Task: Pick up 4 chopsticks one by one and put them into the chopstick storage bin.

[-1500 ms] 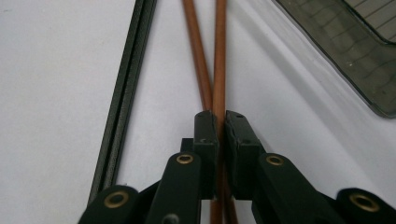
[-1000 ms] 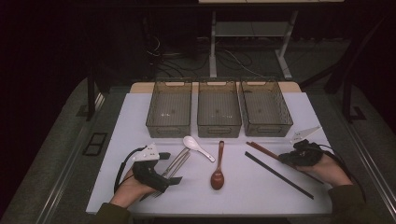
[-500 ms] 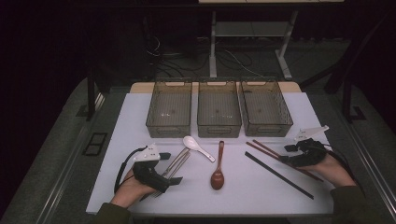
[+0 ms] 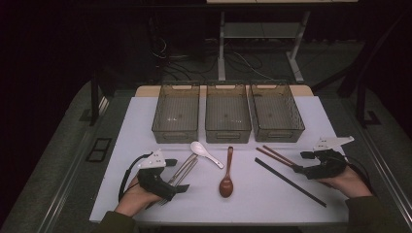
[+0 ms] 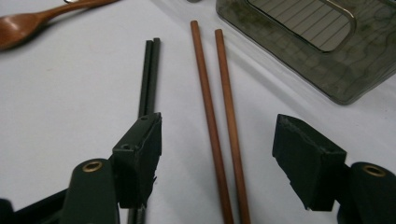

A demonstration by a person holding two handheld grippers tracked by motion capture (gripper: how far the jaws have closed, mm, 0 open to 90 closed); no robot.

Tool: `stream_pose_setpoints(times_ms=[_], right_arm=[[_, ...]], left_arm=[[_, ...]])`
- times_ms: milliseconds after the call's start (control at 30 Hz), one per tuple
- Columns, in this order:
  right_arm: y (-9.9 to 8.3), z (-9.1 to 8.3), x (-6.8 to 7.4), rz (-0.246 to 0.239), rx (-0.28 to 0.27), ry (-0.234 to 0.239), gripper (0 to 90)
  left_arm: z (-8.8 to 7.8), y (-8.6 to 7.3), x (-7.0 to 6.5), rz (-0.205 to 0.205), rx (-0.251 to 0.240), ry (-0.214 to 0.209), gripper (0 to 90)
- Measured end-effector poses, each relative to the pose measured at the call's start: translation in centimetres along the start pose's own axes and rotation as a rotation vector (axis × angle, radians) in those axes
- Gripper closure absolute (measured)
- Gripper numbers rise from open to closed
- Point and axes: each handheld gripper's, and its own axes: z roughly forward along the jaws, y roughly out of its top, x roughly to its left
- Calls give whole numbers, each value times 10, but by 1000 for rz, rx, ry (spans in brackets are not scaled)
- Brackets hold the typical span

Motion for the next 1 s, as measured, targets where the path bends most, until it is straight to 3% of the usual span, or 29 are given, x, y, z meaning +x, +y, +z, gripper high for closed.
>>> stream_pose_setpoints(times_ms=[433,567,700,733,1000], right_arm=[[-13,-6,17,24,-13,20,349],[-17,-4,17,11,-5,22,458],[-17,-6,11,29,-6,8,582],[-18,-6,7,31,-4,1,665],[-22,-1,-2,25,27,1,771]], left_arm=[[-2,-3,0,1,5,7,0],[-1,-3,0,-2,3,7,0],[-2,-4,0,-1,2,6,0],[-2,-4,0,-1,2,6,0],[-2,-3,0,0,2,4,0]])
